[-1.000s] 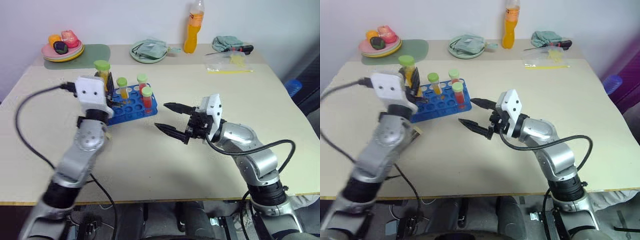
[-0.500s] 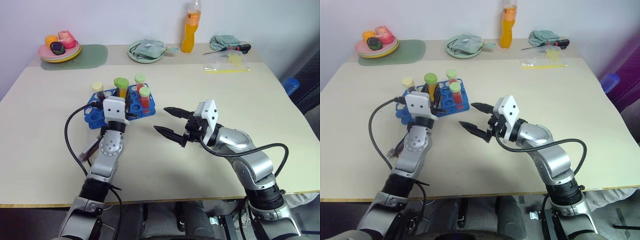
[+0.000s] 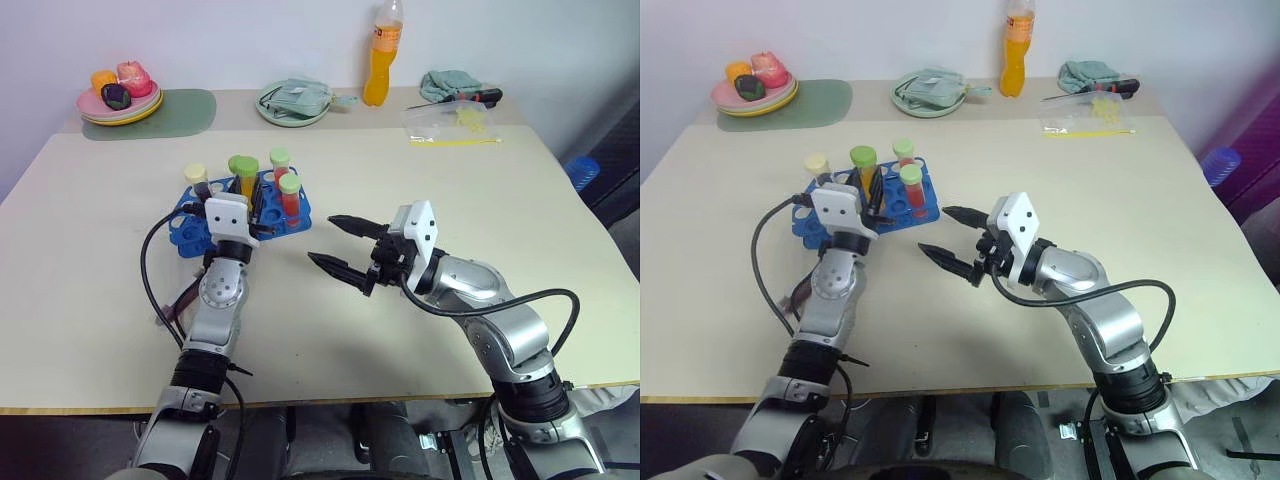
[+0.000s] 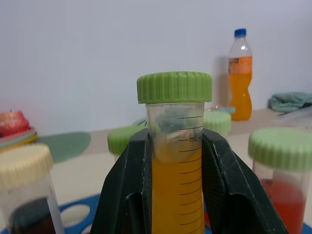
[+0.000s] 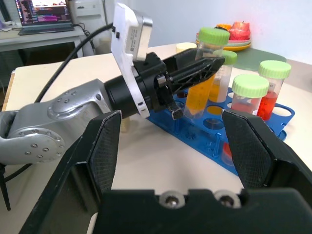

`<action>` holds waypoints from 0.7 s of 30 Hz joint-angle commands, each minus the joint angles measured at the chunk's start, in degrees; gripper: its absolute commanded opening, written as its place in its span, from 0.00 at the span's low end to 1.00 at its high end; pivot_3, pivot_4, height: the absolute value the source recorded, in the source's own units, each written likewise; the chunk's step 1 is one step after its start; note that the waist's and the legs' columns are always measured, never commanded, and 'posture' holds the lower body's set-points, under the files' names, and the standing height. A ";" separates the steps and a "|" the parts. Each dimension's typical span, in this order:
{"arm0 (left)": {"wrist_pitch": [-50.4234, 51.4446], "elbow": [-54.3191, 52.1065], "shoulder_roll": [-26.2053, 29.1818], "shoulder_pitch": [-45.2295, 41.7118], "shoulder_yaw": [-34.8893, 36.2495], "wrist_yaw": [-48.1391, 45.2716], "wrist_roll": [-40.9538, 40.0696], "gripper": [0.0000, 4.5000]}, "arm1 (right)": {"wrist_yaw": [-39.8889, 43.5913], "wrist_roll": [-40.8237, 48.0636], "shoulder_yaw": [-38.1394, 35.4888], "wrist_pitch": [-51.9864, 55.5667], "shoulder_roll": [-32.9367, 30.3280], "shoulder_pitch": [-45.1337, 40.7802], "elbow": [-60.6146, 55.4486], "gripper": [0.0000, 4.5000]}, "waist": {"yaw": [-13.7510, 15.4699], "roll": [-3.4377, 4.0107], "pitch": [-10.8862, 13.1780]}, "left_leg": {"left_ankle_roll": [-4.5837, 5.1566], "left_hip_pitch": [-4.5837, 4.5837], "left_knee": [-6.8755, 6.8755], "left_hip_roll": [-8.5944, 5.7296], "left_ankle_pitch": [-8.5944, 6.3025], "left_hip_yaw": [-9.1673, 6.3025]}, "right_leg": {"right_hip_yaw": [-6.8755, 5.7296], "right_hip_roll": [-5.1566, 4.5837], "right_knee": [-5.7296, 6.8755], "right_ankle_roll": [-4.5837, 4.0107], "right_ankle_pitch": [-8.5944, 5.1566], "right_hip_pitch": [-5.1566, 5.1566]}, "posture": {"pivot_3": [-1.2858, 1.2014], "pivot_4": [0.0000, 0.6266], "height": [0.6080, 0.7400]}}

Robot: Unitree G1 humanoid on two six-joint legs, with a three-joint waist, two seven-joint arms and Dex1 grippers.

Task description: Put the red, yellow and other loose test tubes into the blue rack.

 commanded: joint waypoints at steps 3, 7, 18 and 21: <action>-2.82 -0.28 -1.20 0.48 1.11 -0.42 1.53 0.18 | -0.17 0.74 -0.46 0.12 -0.27 0.17 -3.39 0.81 | -0.02 0.00 0.00 | 0.00 0.00 0.00 0.00 0.00 -0.02 | 0.00 0.00 0.00 0.01 0.00 0.00 | 0.52 0.24 1.00; -2.10 -1.09 -1.31 1.31 1.43 -0.52 2.48 0.40 | -0.27 0.82 -0.31 0.45 -0.28 0.27 -3.78 0.81 | -0.05 0.00 0.00 | 0.00 0.00 0.00 0.00 0.00 -0.04 | 0.00 0.00 0.00 0.01 0.00 0.00 | 0.52 0.24 1.00; 34.84 -39.92 14.38 11.42 12.55 -11.17 -14.24 0.92 | -0.04 1.05 -1.31 0.75 -1.74 0.73 -4.73 0.81 | -0.69 0.01 0.00 | 0.04 0.04 -0.02 0.25 -0.03 -0.19 | 0.02 0.07 0.09 -0.01 -0.01 -0.04 | 0.52 0.24 1.00; 52.50 -47.24 24.63 14.55 20.86 -16.02 -26.71 0.96 | 0.41 1.25 -1.70 0.58 -2.30 0.78 -4.41 0.81 | -0.88 0.02 0.00 | 0.03 0.06 -0.02 0.29 -0.03 -0.22 | 0.02 0.07 0.13 -0.02 -0.02 -0.04 | 0.52 0.24 1.00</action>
